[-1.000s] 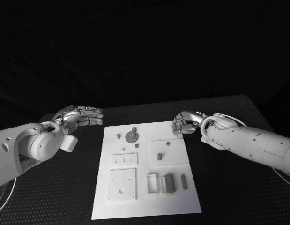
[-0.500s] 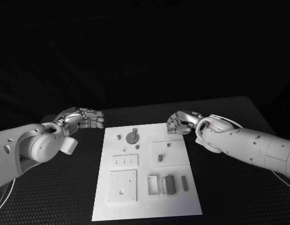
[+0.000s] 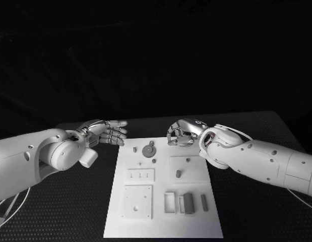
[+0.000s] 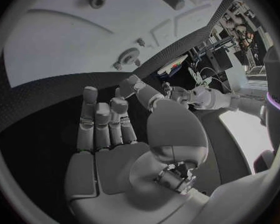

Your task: Assemble the parts on the task board

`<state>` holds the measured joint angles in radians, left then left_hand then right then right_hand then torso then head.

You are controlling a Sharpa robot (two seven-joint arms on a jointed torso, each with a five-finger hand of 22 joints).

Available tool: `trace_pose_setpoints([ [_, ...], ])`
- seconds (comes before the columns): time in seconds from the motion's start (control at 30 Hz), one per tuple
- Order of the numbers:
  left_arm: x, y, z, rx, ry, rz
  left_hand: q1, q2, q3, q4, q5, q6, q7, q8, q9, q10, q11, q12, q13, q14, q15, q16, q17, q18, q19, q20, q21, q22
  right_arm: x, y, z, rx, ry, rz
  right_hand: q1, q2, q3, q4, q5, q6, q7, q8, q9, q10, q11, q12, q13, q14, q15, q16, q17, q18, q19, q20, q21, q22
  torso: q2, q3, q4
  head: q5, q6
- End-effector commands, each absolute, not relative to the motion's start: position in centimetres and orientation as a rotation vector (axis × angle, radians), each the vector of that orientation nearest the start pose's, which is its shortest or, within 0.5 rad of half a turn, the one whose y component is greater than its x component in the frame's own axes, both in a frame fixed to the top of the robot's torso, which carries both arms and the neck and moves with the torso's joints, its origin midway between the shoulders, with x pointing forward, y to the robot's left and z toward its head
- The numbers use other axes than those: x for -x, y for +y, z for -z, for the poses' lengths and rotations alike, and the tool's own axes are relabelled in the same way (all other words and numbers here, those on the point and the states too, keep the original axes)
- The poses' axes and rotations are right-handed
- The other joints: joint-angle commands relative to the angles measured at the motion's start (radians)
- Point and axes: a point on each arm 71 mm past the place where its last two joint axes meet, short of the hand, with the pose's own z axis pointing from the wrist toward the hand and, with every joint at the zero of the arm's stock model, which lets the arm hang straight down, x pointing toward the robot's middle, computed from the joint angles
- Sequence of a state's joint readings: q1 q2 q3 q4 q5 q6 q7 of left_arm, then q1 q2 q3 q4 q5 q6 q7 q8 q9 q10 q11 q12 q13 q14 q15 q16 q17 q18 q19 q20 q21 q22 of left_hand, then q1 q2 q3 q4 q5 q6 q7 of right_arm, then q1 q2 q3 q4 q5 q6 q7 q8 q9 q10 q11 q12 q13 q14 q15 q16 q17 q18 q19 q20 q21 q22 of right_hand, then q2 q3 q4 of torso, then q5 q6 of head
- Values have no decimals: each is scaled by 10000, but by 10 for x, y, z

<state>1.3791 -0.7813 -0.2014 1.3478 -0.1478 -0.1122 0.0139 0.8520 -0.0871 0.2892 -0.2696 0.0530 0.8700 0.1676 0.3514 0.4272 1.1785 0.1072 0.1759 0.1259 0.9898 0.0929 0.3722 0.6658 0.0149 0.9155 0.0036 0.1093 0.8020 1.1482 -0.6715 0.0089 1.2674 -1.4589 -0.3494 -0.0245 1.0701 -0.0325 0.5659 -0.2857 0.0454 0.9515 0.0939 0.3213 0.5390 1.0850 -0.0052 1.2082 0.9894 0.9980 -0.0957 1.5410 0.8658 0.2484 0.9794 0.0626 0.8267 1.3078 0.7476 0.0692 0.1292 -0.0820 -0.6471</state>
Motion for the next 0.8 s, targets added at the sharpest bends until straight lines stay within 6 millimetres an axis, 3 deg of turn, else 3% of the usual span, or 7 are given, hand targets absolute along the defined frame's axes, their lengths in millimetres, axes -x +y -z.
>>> trace_pose_setpoints([
  [0.03, -525, 218, 180, 9821, 19464, 11073, -128, 15, -47, -8, -35, 95, -45, -39, -7, 106, -40, 35, 57, 140, -15, 92, 109, 136, 17, -46, -62, 15, -523, -174, 206, 1400, 16290, -6083, -3, 15, 24, -14, 40, 124, 172, -33, 9, 48, 51, 6, -9, 4, -63, 31, -14, 134, 60, -41, 42, 175, -73, -48, 11, 152, -20],
  [0.13, -523, 208, 180, 9065, 20088, 10539, -493, 29, -57, 195, -38, 291, -125, 23, 0, 345, -169, 169, 189, 342, -136, 237, 312, 160, 223, -154, 15, 69, -519, -162, 205, 1562, 16254, -6253, 2, -18, 17, -20, 40, 126, 174, -37, 12, 47, 54, 6, -8, 9, -59, 33, -17, 134, 66, -45, 45, 176, -105, -72, 11, 270, -64],
  [0.23, -522, 199, 182, 8208, 20571, 10074, -971, -4, -12, 591, -35, 576, -258, 133, 27, 774, -400, 427, 399, 744, -362, 505, 576, 229, 567, -318, 167, 146, -517, -152, 204, 1654, 16260, -6439, 3, -23, 16, -20, 41, 127, 174, -37, 13, 47, 54, 6, -8, 10, -59, 33, -17, 134, 67, -45, 46, 176, -118, -87, 8, 293, -71],
  [0.4, -518, 185, 185, 7583, 21264, 9418, -1234, -5, 148, 976, -36, 955, -442, 282, 105, 1238, -673, 839, 765, 1124, -646, 1004, 939, 285, 1027, -559, 447, 356, -512, -137, 202, 1769, 16243, -6723, 7, -22, 18, -19, 41, 132, 174, -35, 15, 47, 54, 7, -7, 13, -58, 34, -18, 134, 70, -47, 47, 176, -106, -75, -25, 306, -75],
  [0.5, -516, 178, 187, 8470, 21272, 9659, -906, 349, 277, 800, -9, 1082, -496, 330, 150, 1268, -720, 979, 932, 1138, -706, 1182, 1072, 241, 1083, -618, 516, 457, -508, -130, 202, 1838, 16337, -6844, 9, -22, 19, -19, 41, 134, 174, -35, 16, 48, 54, 7, -7, 15, -58, 35, -19, 134, 72, -48, 48, 176, -105, -65, -26, 296, -78],
  [0.6, -515, 173, 187, 8324, 21227, 9592, -515, 584, 280, 300, 318, 919, -381, 151, 88, 908, -582, 910, 1066, 824, -587, 1153, 1073, 63, 839, -617, 430, 539, -504, -123, 201, 1922, 16375, -6998, 8, -22, 18, -17, 41, 136, 174, -35, 16, 48, 54, 8, -7, 16, -58, 35, -19, 134, 74, -48, 49, 176, -118, -70, -7, 281, -99],
  [0.8, -514, 163, 187, 7695, 21148, 9190, -371, 243, 245, -80, 46, 859, -330, 18, 36, 739, -533, 890, 1216, 725, -560, 1169, 1027, -20, 769, -647, 409, 642, -498, -111, 199, 2041, 16379, -7275, 0, -25, 13, -11, 40, 151, 172, -30, 22, 51, 52, 10, -6, 24, -57, 38, -22, 134, 84, -50, 54, 176, -116, -76, 2, 275, -117],
])
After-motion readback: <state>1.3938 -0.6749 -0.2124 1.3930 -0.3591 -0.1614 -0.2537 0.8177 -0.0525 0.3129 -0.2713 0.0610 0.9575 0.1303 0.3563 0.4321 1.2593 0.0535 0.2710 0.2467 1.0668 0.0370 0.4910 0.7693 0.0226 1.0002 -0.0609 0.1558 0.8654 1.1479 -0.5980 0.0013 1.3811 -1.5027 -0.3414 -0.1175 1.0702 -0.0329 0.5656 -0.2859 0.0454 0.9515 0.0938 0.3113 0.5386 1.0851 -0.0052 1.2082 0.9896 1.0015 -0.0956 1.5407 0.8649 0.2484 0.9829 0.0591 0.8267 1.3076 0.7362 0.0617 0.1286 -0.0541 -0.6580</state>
